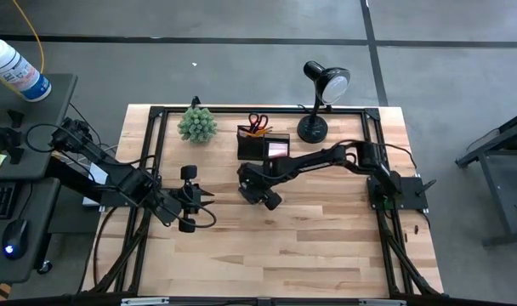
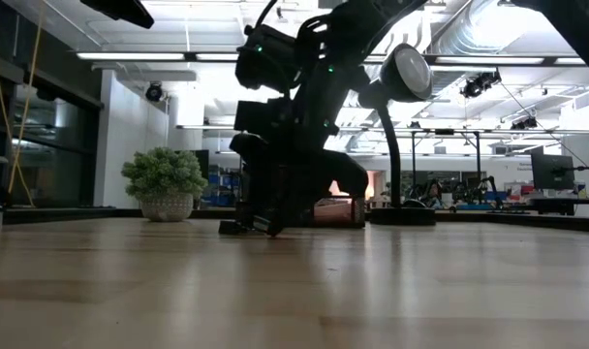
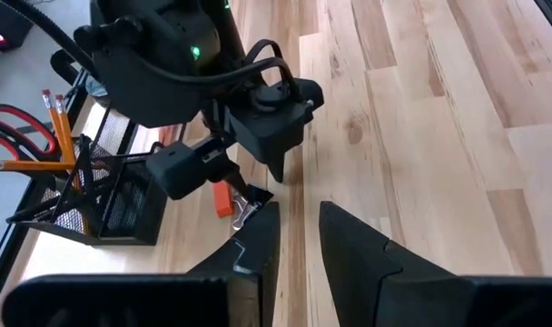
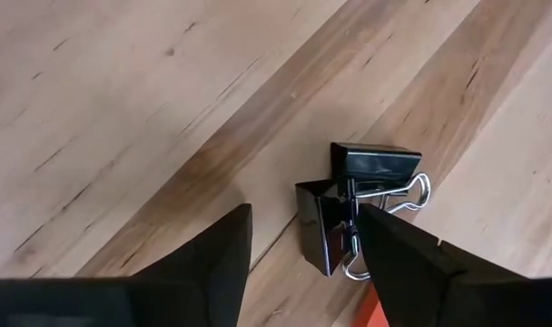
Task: Pick and place office supplies into organizer
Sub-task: Put the right binder clip into the desk organizer, then put the bottom binder clip into the desk organizer
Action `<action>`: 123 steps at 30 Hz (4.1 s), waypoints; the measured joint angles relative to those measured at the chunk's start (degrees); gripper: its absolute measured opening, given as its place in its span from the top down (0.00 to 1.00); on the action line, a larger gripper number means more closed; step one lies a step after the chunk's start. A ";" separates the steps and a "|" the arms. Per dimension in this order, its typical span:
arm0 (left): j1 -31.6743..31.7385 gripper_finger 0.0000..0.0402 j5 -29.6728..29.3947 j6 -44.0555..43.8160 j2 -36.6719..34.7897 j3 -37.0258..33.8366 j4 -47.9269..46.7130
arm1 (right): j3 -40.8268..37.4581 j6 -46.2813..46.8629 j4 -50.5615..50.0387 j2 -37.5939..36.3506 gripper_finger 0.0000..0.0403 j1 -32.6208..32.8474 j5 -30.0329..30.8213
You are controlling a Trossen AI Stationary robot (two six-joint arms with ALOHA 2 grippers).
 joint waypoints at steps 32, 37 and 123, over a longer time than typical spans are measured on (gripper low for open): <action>0.00 0.83 -1.14 -0.26 0.02 0.00 0.14 | 2.55 7.48 0.66 2.24 0.95 -0.12 -2.11; 0.00 0.83 -1.27 -0.26 0.02 0.00 0.13 | 5.38 7.50 -1.92 2.51 0.99 -0.12 -0.51; -0.02 0.83 -3.69 4.26 -17.46 0.04 3.16 | 19.21 93.61 -17.92 11.07 0.76 -1.50 2.61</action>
